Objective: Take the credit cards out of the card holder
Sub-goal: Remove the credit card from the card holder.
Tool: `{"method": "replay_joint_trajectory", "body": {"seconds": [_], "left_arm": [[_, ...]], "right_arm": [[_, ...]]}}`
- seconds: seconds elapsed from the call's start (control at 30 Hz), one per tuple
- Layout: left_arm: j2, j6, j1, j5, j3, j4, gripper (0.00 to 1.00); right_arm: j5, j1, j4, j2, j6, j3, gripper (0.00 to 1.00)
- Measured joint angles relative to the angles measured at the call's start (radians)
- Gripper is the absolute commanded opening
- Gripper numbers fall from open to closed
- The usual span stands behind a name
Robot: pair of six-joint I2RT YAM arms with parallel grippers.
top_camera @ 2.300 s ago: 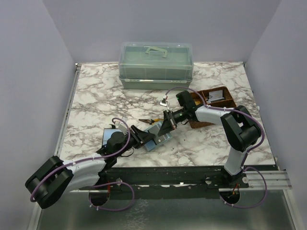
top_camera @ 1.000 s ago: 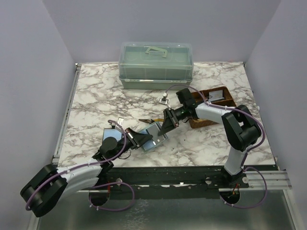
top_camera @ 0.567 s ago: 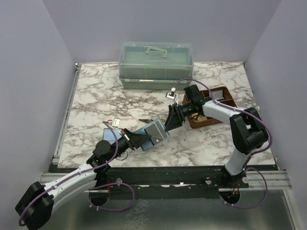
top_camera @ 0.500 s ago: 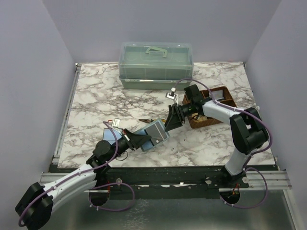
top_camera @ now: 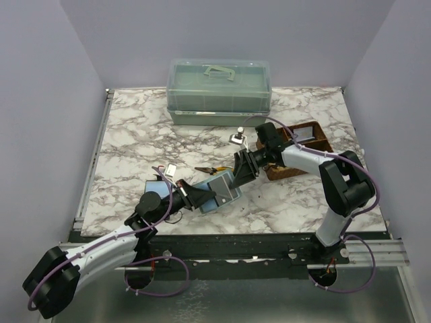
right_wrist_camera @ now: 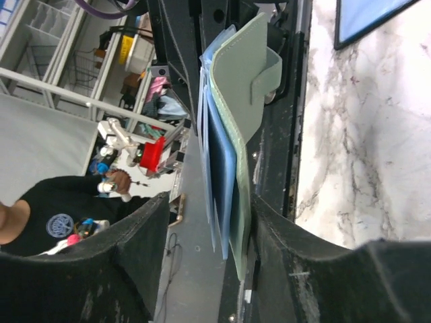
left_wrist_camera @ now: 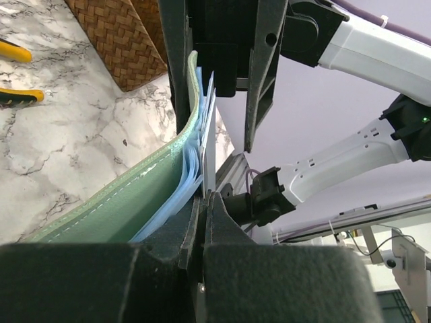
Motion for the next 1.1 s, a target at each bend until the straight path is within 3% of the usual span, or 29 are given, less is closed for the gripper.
{"method": "replay_joint_trajectory", "body": {"seconds": [0.13, 0.17, 0.43, 0.87, 1.1], "left_arm": [[0.039, 0.000, 0.000, 0.012, 0.009, 0.024, 0.00], [0.047, 0.000, 0.000, 0.018, 0.013, 0.034, 0.00], [0.038, 0.000, 0.007, 0.026, 0.017, 0.039, 0.00], [-0.275, 0.016, 0.078, 0.044, 0.015, -0.259, 0.00], [-0.286, 0.017, 0.088, 0.045, 0.015, -0.292, 0.00]], "right_arm": [[-0.010, 0.015, 0.016, 0.006, 0.017, 0.000, 0.02], [-0.011, 0.016, 0.019, 0.010, 0.019, 0.000, 0.00], [-0.012, 0.014, 0.028, 0.019, 0.035, 0.000, 0.00], [-0.010, -0.004, 0.051, 0.019, 0.038, -0.001, 0.00], [-0.010, -0.035, 0.052, 0.019, 0.042, -0.002, 0.00]]}}
